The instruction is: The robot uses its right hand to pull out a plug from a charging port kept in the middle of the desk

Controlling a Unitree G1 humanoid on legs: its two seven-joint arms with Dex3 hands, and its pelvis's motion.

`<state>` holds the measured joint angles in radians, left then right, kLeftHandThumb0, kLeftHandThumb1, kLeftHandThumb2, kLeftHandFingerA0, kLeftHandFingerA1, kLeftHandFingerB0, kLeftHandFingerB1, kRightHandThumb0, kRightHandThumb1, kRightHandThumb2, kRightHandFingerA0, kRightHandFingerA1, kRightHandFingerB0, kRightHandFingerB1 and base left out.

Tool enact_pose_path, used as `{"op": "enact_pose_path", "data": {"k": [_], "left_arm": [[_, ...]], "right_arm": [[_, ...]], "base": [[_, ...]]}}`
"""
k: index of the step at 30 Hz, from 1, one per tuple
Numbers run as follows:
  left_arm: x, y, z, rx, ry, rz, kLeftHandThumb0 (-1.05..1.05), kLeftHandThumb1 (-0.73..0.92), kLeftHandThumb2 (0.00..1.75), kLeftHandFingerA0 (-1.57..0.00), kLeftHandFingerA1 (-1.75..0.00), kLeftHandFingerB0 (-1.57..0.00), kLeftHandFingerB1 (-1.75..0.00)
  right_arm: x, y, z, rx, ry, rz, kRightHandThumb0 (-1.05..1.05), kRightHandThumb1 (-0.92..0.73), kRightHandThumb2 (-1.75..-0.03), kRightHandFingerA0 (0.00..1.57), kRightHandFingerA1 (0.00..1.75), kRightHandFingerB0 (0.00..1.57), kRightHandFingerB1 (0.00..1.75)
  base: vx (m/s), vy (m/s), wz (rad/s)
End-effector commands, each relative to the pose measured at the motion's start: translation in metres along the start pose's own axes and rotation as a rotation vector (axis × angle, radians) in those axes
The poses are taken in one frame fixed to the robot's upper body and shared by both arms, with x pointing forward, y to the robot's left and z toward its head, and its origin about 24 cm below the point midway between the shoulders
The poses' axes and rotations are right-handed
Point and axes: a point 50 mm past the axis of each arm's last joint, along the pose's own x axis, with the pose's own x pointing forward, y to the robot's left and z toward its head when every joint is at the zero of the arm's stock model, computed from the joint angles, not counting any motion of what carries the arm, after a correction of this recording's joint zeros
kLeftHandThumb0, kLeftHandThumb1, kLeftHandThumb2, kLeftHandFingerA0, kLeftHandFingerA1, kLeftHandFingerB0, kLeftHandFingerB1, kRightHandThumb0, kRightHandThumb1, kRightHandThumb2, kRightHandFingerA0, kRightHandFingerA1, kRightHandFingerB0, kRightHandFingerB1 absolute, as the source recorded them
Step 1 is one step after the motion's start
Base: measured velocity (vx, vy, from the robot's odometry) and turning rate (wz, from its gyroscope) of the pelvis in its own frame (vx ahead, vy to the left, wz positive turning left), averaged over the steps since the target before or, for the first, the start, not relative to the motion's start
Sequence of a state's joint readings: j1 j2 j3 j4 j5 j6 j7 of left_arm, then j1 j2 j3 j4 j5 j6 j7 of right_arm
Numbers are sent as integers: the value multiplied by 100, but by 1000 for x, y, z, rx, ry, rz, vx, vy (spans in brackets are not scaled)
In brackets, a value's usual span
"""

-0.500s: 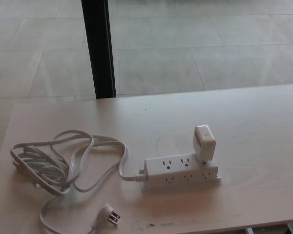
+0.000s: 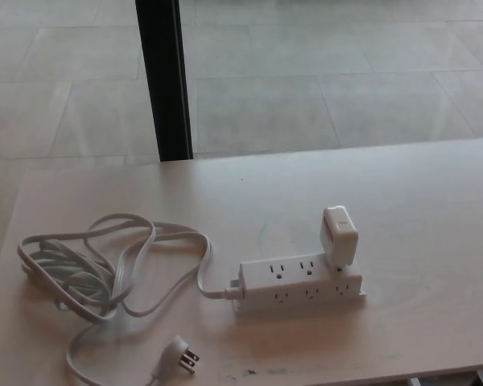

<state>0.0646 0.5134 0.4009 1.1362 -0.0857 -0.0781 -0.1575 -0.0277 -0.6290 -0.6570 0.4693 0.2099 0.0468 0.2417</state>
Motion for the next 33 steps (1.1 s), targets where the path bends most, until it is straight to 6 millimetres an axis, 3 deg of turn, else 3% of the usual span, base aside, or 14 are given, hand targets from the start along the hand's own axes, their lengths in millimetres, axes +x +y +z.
{"op": "enact_pose_path", "data": {"k": [1,2,3,7,13,17,21,24,25,26,27,28,31,33], "left_arm": [[-1,10,4,-14,-9,-7,-76,92,68,-68,-58,-45,-46],[-1,10,4,-17,-8,-4,-76,92,69,-70,-60,-48,-47],[0,10,4,-20,-5,-1,-77,92,70,-70,-60,-47,-47],[0,9,4,-16,2,1,-76,92,68,-69,-58,-47,-45],[1,8,5,-19,1,5,-78,91,68,-73,-61,-50,-47],[1,8,5,-11,1,6,-77,92,68,-71,-56,-47,-42],[1,8,6,-4,0,0,-76,92,67,-69,-55,-48,-44],[1,8,6,-13,6,7,-76,92,67,-73,-57,-49,-45],[1,8,7,19,-1,3,-76,92,69,-70,-56,-48,-45],[0,8,6,19,-2,2,-76,92,68,-70,-56,-47,-44],[1,8,6,11,1,5,-76,92,67,-71,-57,-48,-45],[0,8,6,21,-9,-10,-75,92,71,-65,-56,-42,-44],[0,8,5,9,1,-10,-75,92,68,-70,-58,-47,-44],[0,9,5,24,4,-8,-75,92,69,-69,-57,-47,-43]], "right_arm": [[19,36,119,-32,-270,159,-82,-72,-63,78,71,26,29],[20,46,134,-65,-303,191,-84,-56,-96,80,75,16,42],[20,56,148,-93,-339,216,-80,-71,-62,87,72,26,29],[14,107,193,-165,-487,415,-82,-57,-95,79,74,13,42],[13,166,212,-275,-501,560,-83,-67,-62,80,68,21,29],[13,197,214,-394,-516,613,-88,-54,-95,89,84,13,42],[10,230,207,-521,-501,672,-85,-69,-62,93,83,20,30],[9,237,205,-577,-502,684,-87,-55,-95,89,83,13,43],[7,247,202,-702,-522,687,-88,-74,-64,85,71,18,32],[6,252,198,-778,-531,701,-90,-59,-100,81,74,8,43],[5,257,197,-820,-542,710,-90,-75,-63,86,73,17,31],[4,265,192,-891,-556,726,-87,-73,-64,87,133,18,31],[0,278,186,-1021,-565,749,-91,-76,-64,81,121,16,34],[-1,281,185,-1043,-576,750,-100,-64,-100,88,122,11,45]], "base": [[0,0,0],[0,0,0],[0,0,0],[0,0,0],[0,0,0],[0,0,0],[0,0,0],[0,0,0],[0,0,0],[0,0,0],[0,0,0],[0,0,0],[0,0,0],[0,0,0]]}}
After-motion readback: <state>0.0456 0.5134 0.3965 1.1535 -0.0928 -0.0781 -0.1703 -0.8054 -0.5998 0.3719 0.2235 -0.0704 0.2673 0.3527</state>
